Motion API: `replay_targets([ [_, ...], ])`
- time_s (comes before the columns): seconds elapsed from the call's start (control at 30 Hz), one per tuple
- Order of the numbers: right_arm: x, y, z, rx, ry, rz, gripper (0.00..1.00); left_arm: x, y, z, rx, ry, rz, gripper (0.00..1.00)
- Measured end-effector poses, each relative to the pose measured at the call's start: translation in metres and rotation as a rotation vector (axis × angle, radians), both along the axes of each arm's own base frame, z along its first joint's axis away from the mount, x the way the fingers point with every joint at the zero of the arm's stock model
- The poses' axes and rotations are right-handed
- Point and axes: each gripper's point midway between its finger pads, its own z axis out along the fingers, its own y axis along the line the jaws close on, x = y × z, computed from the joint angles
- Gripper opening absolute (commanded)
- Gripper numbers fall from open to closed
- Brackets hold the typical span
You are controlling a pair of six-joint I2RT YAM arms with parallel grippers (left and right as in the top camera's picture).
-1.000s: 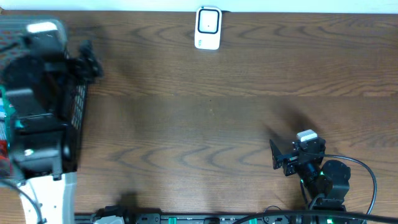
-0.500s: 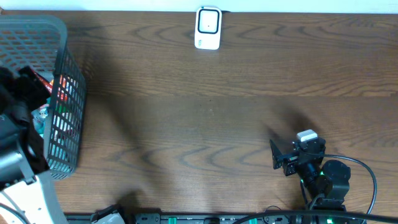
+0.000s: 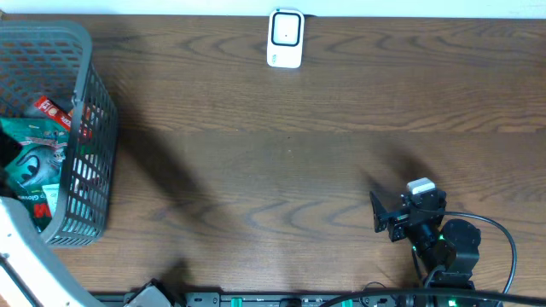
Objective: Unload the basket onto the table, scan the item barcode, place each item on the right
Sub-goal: 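Raise the left gripper and reach down into the grey basket, then grasp the red-handled dustpan package inside the basket with the left gripper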
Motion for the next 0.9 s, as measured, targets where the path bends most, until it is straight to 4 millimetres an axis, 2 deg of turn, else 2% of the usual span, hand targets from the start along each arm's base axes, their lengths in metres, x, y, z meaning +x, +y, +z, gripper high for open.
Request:
replay_targets([
  [0.1,0.0,0.0,0.0,0.0,0.0,0.0,0.99,-0.011,0.008,-0.017,-0.052,0.041,0.043,0.73],
  [0.27,-0.001,0.0,-0.001,0.0,0.007,0.0,0.99,-0.022,0.01,-0.04,-0.124,0.11,0.071,0.74],
  [0.53,-0.002,0.0,-0.003,0.001,0.016,0.0,0.99,-0.031,0.006,-0.049,-0.127,0.197,0.04,0.75],
  [0.8,-0.002,0.0,-0.005,0.001,0.024,0.0,0.99,-0.054,0.023,-0.052,-0.124,0.226,0.104,0.75],
  [0.9,-0.003,0.0,-0.006,0.001,0.027,0.0,0.99,-0.059,0.031,-0.062,-0.143,0.256,0.122,0.75],
])
